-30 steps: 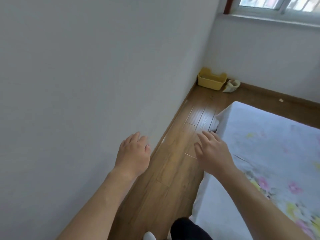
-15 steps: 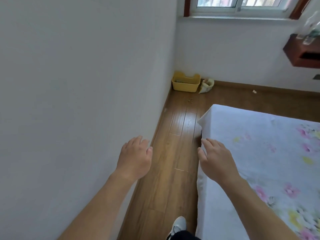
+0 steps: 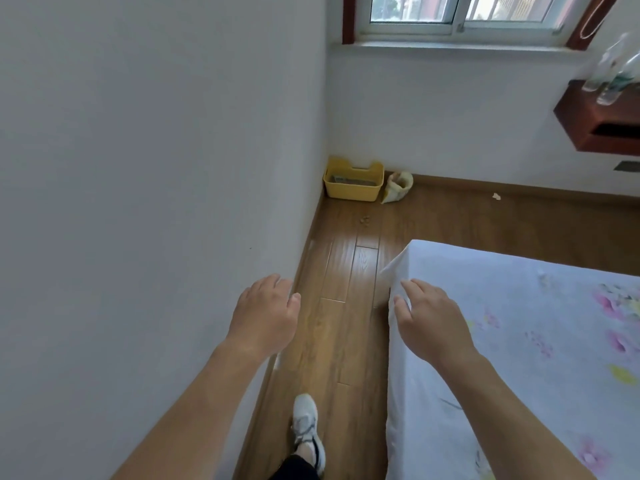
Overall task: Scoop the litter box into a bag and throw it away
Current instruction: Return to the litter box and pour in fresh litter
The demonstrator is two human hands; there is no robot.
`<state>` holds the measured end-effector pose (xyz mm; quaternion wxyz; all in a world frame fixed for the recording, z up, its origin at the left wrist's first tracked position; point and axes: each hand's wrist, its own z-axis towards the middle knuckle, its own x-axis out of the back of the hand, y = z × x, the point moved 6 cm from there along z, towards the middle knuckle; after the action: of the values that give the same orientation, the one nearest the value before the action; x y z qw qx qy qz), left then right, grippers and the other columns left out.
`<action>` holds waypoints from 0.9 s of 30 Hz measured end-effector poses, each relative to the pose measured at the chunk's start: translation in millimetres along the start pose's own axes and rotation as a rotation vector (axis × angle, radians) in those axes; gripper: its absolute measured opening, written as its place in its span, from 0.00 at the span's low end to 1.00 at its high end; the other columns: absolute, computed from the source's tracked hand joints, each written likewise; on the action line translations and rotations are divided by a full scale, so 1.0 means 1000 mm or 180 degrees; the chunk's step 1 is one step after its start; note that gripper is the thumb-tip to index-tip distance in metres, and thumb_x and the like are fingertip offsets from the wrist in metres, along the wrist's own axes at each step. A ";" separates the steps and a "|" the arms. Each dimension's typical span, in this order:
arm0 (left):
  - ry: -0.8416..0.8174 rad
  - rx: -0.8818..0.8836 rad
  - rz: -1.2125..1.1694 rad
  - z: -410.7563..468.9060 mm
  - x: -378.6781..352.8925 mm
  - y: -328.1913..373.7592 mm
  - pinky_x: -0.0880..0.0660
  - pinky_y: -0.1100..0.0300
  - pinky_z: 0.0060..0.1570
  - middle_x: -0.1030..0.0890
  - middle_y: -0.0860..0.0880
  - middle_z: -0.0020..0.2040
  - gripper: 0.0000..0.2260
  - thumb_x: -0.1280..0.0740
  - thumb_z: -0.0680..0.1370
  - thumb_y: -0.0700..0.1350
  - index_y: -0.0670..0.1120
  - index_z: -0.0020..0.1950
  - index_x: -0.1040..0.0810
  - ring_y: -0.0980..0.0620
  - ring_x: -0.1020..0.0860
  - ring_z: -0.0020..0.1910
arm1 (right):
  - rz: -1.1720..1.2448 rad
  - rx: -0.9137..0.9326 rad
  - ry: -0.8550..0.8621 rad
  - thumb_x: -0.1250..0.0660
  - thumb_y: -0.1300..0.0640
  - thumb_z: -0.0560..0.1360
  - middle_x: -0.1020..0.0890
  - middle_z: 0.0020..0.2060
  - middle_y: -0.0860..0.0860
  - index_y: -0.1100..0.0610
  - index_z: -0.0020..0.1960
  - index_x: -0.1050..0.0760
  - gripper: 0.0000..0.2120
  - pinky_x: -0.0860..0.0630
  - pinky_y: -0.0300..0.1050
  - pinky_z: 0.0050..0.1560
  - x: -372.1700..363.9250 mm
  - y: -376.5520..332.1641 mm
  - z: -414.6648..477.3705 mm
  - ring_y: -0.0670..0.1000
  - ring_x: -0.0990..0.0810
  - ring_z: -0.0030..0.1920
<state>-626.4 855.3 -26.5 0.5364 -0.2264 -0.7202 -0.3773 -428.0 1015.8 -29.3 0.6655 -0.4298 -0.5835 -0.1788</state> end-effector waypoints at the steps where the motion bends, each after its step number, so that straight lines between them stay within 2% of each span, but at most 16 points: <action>1: 0.0005 -0.0019 -0.0024 0.020 0.000 0.001 0.39 0.53 0.72 0.30 0.49 0.72 0.19 0.48 0.84 0.50 0.47 0.73 0.31 0.50 0.34 0.72 | 0.0005 -0.0007 0.0010 0.43 0.53 0.80 0.20 0.55 0.55 0.62 0.58 0.25 0.15 0.29 0.51 0.56 -0.001 0.000 0.017 0.56 0.24 0.56; 5: -0.0042 -0.0143 -0.0103 0.106 -0.003 -0.001 0.39 0.53 0.72 0.29 0.50 0.72 0.19 0.48 0.84 0.50 0.48 0.73 0.32 0.50 0.33 0.71 | -0.0062 -0.0054 0.0100 0.43 0.53 0.80 0.20 0.52 0.54 0.61 0.56 0.24 0.14 0.27 0.51 0.53 -0.003 -0.002 0.095 0.56 0.24 0.54; 10: -0.0118 -0.0389 -0.0197 0.220 0.003 0.016 0.32 0.54 0.65 0.25 0.50 0.66 0.17 0.47 0.83 0.50 0.48 0.69 0.29 0.50 0.28 0.63 | -0.0097 -0.0332 0.0068 0.46 0.53 0.79 0.23 0.44 0.50 0.58 0.48 0.27 0.12 0.29 0.49 0.47 0.008 0.004 0.187 0.54 0.25 0.50; 12: -0.0134 -0.0488 -0.0215 0.260 0.011 0.029 0.31 0.54 0.63 0.24 0.50 0.64 0.17 0.47 0.83 0.50 0.47 0.68 0.28 0.49 0.27 0.62 | -0.0071 -0.0425 0.0078 0.47 0.52 0.78 0.21 0.47 0.50 0.58 0.50 0.26 0.14 0.27 0.50 0.49 0.016 0.007 0.219 0.55 0.25 0.52; 15: -0.0114 -0.0607 -0.0255 0.315 0.023 0.046 0.33 0.55 0.64 0.25 0.50 0.66 0.18 0.46 0.84 0.50 0.47 0.70 0.29 0.50 0.28 0.64 | -0.0114 -0.0563 0.0009 0.45 0.52 0.80 0.20 0.56 0.53 0.60 0.58 0.25 0.16 0.27 0.52 0.57 0.023 0.018 0.264 0.56 0.25 0.58; 22: -0.0201 -0.0654 -0.0185 0.451 0.020 0.073 0.35 0.53 0.70 0.29 0.51 0.71 0.20 0.47 0.84 0.52 0.49 0.74 0.32 0.51 0.32 0.70 | -0.0184 -0.0635 0.0042 0.47 0.50 0.81 0.20 0.55 0.52 0.58 0.58 0.25 0.17 0.27 0.51 0.55 0.028 0.054 0.394 0.55 0.24 0.54; 27: -0.0178 -0.0614 -0.0146 0.557 0.022 0.099 0.35 0.52 0.71 0.29 0.51 0.72 0.20 0.47 0.84 0.53 0.49 0.74 0.32 0.50 0.33 0.71 | -0.0097 -0.0596 0.0068 0.46 0.50 0.82 0.21 0.60 0.52 0.57 0.64 0.26 0.17 0.28 0.50 0.59 0.041 0.076 0.502 0.55 0.24 0.60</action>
<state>-896.0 1352.0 -53.4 0.4830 -0.2709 -0.7002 -0.4506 -673.4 1461.5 -44.1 0.6257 -0.4792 -0.5636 -0.2473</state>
